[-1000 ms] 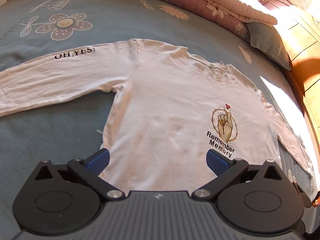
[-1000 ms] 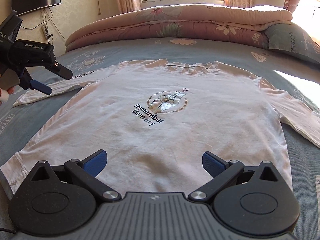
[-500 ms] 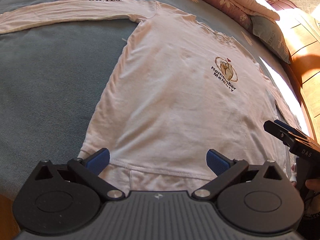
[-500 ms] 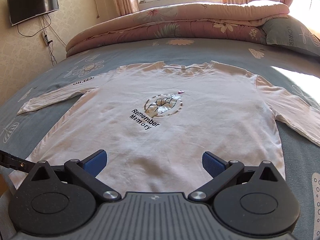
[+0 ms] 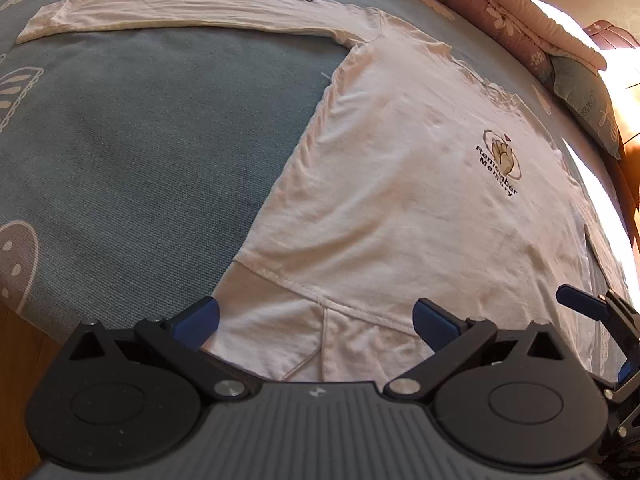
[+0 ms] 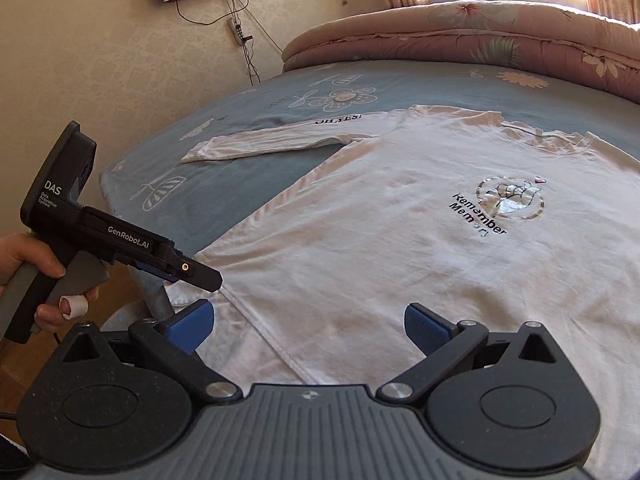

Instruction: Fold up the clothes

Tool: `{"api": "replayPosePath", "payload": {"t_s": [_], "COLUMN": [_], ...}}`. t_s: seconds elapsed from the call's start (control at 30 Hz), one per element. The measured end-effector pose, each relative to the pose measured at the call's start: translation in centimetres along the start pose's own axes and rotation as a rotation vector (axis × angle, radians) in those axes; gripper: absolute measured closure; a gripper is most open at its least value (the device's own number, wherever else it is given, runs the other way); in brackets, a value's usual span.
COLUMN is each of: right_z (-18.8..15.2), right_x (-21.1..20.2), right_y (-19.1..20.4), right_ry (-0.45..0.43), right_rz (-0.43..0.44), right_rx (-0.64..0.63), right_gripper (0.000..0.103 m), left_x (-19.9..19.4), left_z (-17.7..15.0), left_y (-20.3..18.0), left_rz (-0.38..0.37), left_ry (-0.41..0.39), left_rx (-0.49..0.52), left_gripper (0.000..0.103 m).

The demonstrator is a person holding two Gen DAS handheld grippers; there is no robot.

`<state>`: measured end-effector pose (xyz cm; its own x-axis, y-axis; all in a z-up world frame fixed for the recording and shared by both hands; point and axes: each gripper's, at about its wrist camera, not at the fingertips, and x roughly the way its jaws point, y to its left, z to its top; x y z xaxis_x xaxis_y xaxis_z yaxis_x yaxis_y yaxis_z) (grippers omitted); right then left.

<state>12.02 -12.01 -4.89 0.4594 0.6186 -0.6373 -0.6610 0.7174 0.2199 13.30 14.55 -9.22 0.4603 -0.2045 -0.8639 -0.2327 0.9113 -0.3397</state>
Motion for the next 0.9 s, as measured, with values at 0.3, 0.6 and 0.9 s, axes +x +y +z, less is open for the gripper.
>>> {"api": "replayPosePath", "payload": {"t_s": [0.3,0.6,0.9], "right_z": [-0.9,-1.1,-1.6], "right_x": [-0.4,1.6,1.9], "right_y": [-1.3,-2.3,-2.7], "right_ry": [0.023,0.117,0.158], "right_rz": [-0.342,-0.398,-0.435], "right_rx": [-0.127,-0.170,-0.223], "right_gripper": [0.000,0.000,0.000], "left_x": [0.2,8.4,17.2], "left_z": [6.5,14.0,21.2], "left_y": [-8.7,-17.5,-20.2], "left_rz": [-0.054,-0.042,-0.069], "left_ry": [-0.078,-0.064,-0.140], "left_rx": [0.222,0.333,0.402], "left_gripper": [0.001,0.001,0.001]}}
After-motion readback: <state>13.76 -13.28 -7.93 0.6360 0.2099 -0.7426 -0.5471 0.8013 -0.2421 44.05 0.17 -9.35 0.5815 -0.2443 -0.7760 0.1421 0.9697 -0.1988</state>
